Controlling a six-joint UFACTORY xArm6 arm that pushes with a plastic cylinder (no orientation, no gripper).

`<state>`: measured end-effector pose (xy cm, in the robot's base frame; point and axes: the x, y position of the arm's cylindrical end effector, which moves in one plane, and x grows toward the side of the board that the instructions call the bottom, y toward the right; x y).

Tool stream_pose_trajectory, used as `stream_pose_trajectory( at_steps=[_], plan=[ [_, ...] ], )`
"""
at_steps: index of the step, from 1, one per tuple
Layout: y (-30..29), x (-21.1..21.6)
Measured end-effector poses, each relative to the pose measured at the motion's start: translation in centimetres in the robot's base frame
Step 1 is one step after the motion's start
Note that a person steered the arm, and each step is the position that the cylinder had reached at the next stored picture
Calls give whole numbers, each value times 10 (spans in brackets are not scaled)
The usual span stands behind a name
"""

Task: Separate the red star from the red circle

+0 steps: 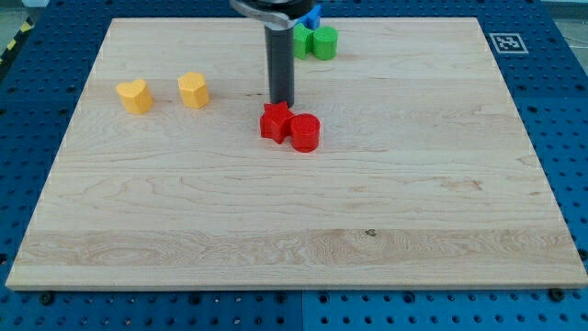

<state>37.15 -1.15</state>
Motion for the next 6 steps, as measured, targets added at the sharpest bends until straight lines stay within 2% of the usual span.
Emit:
stream_pose_trajectory(
  at_steps=[1, 4, 5, 6],
  plan=[
    [30, -6],
    [-25, 41],
    [-33, 47],
    [-41, 32]
  ],
)
